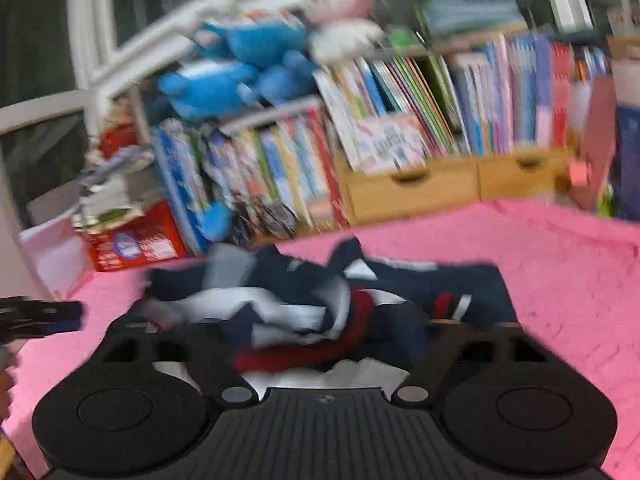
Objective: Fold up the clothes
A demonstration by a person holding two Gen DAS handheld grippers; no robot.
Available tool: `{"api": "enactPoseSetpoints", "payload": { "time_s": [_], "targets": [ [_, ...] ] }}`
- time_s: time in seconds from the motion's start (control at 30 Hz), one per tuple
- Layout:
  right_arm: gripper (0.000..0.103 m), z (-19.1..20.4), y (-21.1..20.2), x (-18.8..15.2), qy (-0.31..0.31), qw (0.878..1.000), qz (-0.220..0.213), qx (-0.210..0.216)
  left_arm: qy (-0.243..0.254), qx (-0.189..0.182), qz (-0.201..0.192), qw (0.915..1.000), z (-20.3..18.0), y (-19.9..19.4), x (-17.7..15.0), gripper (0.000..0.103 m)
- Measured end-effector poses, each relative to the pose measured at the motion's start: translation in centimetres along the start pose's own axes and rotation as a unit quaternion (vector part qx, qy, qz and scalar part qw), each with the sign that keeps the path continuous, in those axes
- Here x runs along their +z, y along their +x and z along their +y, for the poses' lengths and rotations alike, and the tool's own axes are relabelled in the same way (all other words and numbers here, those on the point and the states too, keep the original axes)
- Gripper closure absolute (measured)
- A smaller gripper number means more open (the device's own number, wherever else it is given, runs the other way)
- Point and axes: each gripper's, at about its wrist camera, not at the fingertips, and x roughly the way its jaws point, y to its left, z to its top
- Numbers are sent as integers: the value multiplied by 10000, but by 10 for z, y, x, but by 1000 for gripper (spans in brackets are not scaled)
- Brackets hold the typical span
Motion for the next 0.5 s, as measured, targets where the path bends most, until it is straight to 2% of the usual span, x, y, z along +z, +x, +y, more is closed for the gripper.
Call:
{"api": "enactPoseSetpoints", "payload": {
  "time_s": [0.03, 0.13, 0.27, 0.37, 0.43, 0.47, 0.5],
  "targets": [
    [8, -2, -10, -3, -193, 9996, -201, -6, 145, 135, 27, 9998, -3, 2, -1, 24],
    [7, 1, -22, -9, -875, 9940, -430, -488, 537, 366, 65, 9979, -4, 2, -3, 22],
    [8, 12, -21, -26, -2042, 9714, -220, -1188, 777, 382, 134, 9962, -3, 17, -1, 18],
    [11, 31, 3, -30, -2744, 9538, -69, -1224, 966, 456, 179, 9941, -8, 31, -1, 15],
    [12, 48, 25, -26, -2953, 9479, -104, -1189, 1106, 673, 210, 9914, -11, 39, -4, 13],
    [18, 55, 36, -23, -3000, 9464, -101, -1189, 1175, 804, 253, 9895, -11, 42, -6, 13],
    [32, 61, 47, -20, -3046, 9450, -96, -1188, 1247, 933, 295, 9874, -10, 45, -9, 13]
  ]
}}
